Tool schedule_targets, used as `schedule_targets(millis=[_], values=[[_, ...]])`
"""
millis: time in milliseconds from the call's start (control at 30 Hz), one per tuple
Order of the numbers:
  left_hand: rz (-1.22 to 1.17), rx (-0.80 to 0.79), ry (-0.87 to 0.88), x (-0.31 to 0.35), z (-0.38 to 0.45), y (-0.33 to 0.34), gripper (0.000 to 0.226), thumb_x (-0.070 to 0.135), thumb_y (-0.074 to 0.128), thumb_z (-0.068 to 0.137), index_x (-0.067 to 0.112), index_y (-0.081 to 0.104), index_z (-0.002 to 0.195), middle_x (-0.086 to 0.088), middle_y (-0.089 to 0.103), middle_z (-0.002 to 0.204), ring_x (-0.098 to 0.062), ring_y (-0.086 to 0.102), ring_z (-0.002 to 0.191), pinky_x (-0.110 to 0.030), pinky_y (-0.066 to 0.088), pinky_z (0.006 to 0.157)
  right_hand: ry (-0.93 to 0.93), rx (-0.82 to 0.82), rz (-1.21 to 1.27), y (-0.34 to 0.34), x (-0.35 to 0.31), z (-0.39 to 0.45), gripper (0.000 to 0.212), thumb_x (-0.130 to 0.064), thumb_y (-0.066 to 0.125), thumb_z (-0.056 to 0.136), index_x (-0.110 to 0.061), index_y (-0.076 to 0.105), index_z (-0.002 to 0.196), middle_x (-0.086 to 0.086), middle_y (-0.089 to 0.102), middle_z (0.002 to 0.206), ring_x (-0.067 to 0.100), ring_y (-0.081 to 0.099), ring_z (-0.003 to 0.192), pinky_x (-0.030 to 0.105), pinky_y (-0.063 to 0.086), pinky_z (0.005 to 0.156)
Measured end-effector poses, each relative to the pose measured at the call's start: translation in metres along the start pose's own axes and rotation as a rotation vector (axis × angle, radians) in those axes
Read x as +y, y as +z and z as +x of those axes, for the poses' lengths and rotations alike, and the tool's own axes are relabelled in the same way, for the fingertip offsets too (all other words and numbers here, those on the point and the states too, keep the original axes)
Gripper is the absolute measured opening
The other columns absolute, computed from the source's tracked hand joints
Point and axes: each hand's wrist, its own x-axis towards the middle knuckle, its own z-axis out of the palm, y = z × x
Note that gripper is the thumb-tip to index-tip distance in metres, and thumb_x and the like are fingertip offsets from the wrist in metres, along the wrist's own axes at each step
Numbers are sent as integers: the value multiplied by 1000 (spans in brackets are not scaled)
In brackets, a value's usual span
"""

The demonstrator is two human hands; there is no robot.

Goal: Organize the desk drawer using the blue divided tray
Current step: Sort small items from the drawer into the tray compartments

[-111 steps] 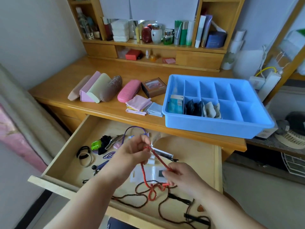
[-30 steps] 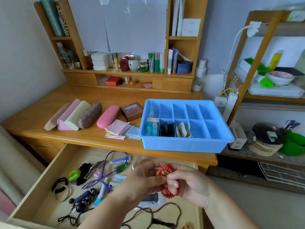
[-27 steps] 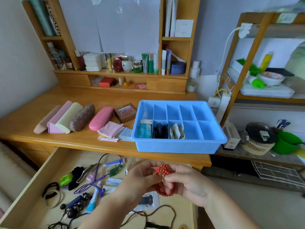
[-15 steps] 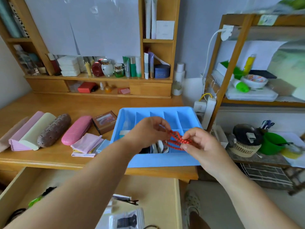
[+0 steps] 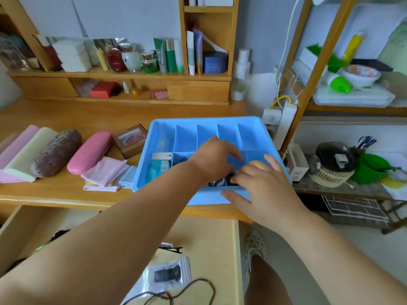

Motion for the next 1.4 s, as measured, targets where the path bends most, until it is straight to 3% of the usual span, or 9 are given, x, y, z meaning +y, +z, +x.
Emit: schedule_targets(millis=[133,367,467,600,800,933,1100,1233,1400], values=[[-178,522,171,-5,-91,5,16,8,58,82,18,68,88,19,54,79,0,47,77,-7,33,71,-168,352,130,23,-35,-49,23,-26,56,88,-16,61,68,-3,56,69,19,48,69,31,38,69],[-155,167,-262,-62,-239,94,14,12,62,82,23,70,85,14,65,79,-2,54,71,-14,39,64,-26,-575,80,124,-101,-91,19,-5,47,87,-12,60,100,1,47,91,22,54,87,31,40,70],[-230,143,-458,-83,-272,119,17,9,61,82,24,68,83,25,56,73,13,50,74,-3,35,62,180,-711,-90,158,-111,-85,48,4,54,80,-7,44,126,10,45,121,28,55,102,36,44,76],[-269,89,-571,-92,-287,131,20,17,59,85,37,59,90,23,57,82,2,51,77,-3,35,68,282,-762,-101,168,-117,-79,35,-2,51,86,-12,53,120,7,49,120,25,53,106,33,46,87],[-329,-41,-283,-69,-268,130,37,17,59,79,36,59,110,21,60,106,3,51,102,-9,39,87,364,-869,994,108,-138,-74,19,-17,38,98,-20,48,82,-7,58,66,11,61,68,22,46,70],[-503,72,-568,-78,-257,109,39,9,51,87,43,54,68,11,58,58,1,51,52,-10,38,53,295,-695,1360,46,-138,-57,9,-7,53,88,-14,55,85,0,50,61,10,50,52,18,44,60],[-1056,453,-858,-129,-282,67,33,2,47,92,23,71,84,7,47,47,-11,43,43,-34,54,71,272,-253,902,19,-121,-42,33,-2,54,78,-32,52,89,-7,49,51,1,42,44,11,36,45],[-1358,747,-876,-160,-310,42,21,5,41,97,9,62,97,6,27,46,-10,28,38,-25,45,48,395,-3,735,39,-104,-47,20,-9,59,85,-29,56,83,-14,58,56,0,51,50,12,33,45],[-1504,959,-933,-195,-345,12,23,18,41,99,26,55,82,10,27,38,-8,32,39,-19,52,54,749,144,1100,63,-73,-60,9,-14,60,90,-18,65,84,-3,60,65,15,59,60,30,47,64]])
